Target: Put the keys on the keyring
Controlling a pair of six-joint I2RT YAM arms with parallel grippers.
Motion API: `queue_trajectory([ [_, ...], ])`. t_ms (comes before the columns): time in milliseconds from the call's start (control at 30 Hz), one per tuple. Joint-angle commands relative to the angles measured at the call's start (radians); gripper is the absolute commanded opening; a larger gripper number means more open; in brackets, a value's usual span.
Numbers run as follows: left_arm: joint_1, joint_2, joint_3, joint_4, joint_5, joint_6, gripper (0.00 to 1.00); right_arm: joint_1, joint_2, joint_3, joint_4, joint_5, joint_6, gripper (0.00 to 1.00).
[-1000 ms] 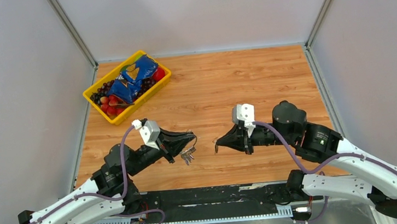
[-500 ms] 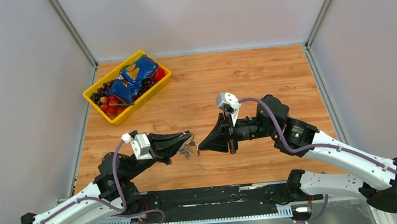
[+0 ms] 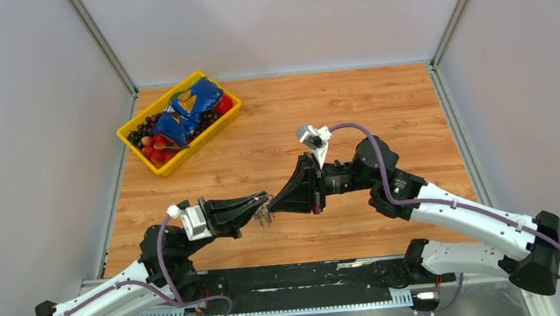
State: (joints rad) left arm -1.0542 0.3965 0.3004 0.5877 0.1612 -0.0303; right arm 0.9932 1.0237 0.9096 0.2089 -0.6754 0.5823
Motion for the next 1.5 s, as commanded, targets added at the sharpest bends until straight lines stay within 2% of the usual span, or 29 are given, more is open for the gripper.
queue_trajectory([
  [0, -0.004, -0.017, -0.001, 0.114, 0.035, 0.025, 0.00, -0.005, 0.010, -0.002, 0.118, -0.020, 0.065, 0.00],
  [467, -0.004, -0.018, -0.006, 0.125, 0.052, 0.027, 0.00, -0.004, 0.086, 0.005, 0.199, 0.005, 0.156, 0.00],
  [800, -0.006, -0.017, -0.006, 0.126, 0.064, 0.025, 0.00, -0.005, 0.070, 0.014, 0.220, 0.028, 0.156, 0.00],
  [1467, -0.005, 0.000, -0.003, 0.124, 0.055, 0.024, 0.00, 0.003, 0.069, 0.032, 0.321, -0.034, 0.237, 0.00],
])
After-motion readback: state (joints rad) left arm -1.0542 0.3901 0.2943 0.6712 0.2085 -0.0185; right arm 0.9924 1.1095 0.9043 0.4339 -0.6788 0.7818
